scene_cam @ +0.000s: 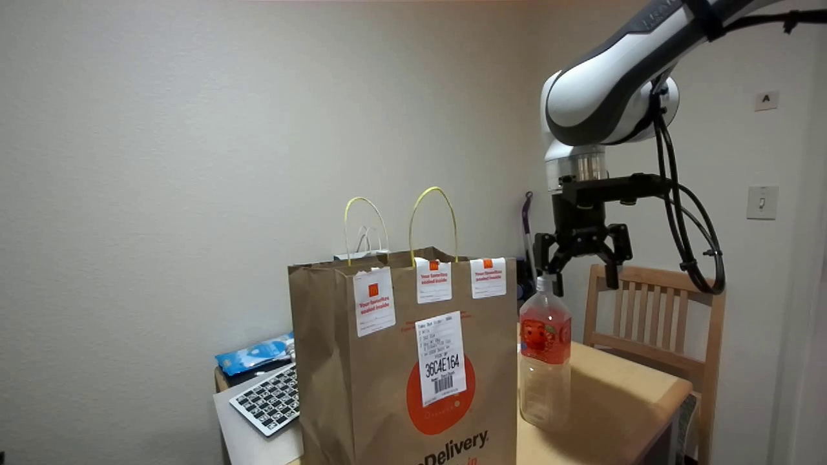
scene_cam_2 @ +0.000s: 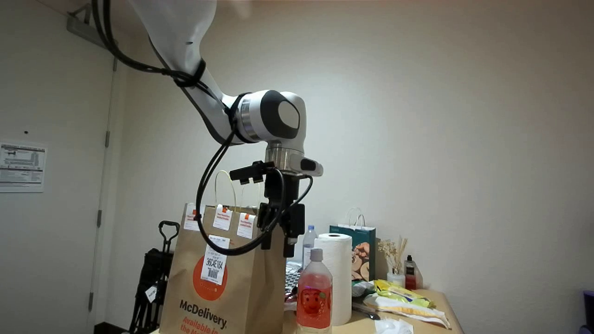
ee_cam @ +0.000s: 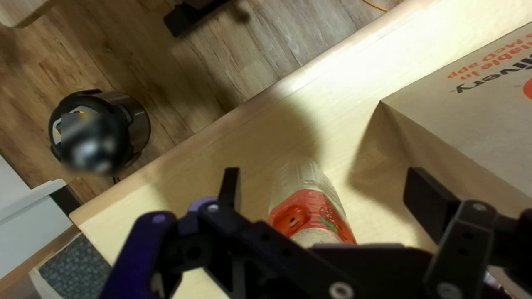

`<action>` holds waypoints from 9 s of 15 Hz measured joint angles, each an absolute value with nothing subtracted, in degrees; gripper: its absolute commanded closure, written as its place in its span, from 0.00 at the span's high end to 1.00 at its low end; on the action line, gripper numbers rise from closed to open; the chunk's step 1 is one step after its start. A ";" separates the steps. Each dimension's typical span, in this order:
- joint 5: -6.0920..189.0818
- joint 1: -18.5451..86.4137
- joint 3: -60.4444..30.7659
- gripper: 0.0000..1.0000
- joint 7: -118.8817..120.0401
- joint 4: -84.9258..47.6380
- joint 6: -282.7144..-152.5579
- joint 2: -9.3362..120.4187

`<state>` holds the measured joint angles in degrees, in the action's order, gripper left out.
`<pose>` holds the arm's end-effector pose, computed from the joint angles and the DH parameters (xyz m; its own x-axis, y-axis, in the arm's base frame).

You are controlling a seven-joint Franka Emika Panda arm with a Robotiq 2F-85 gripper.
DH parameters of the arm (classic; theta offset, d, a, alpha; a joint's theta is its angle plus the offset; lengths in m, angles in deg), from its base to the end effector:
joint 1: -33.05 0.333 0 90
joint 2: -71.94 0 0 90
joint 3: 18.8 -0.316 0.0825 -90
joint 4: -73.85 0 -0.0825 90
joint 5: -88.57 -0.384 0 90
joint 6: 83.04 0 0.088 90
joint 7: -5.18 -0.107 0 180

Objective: Put the bottle in the paper bag and then remove it and put it back on the table

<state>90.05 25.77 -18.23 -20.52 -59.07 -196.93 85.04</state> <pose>0.4549 -0.0644 0.4246 0.8356 -0.5429 -0.0844 -0.5393 -0.8398 0.0630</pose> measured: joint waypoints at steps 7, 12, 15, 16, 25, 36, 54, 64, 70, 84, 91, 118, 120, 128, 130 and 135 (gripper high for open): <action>97.00 25.76 -15.76 1.00 -9.90 -53.88 -199.63 78.65; 97.11 25.83 -15.61 1.00 -9.52 -51.73 -200.44 76.54; 96.09 25.86 -15.40 1.00 -9.30 -51.72 -203.19 76.06; 96.06 25.86 -15.24 1.00 -8.59 -51.72 -205.12 75.54; 96.04 26.23 -14.61 0.75 -6.14 -51.21 -210.23 72.60; 95.80 27.27 -14.63 0.16 2.16 -49.04 -210.23 70.08; 92.75 27.41 -14.83 0.37 -5.03 -42.15 -191.82 84.13; 93.02 27.87 -15.41 0.14 -5.13 -39.68 -191.48 85.03; 93.96 29.28 -18.63 0.14 -5.22 -28.71 -188.92 87.07; 94.24 33.60 -22.62 0.13 -5.25 -18.05 -184.23 85.52; 93.43 38.53 -27.65 0.13 -5.25 -10.33 -179.56 83.57; 91.67 38.41 -22.83 0.14 -4.44 -15.93 -179.90 71.07; 91.68 38.46 -22.86 0.14 -4.54 -16.16 -179.94 70.80; 91.59 38.61 -22.85 0.14 -7.24 -18.95 -183.80 65.58; 91.59 38.76 -22.86 0.14 -7.47 -18.91 -184.33 65.14; 91.44 39.08 -22.86 0.14 -7.90 -18.89 -184.57 63.60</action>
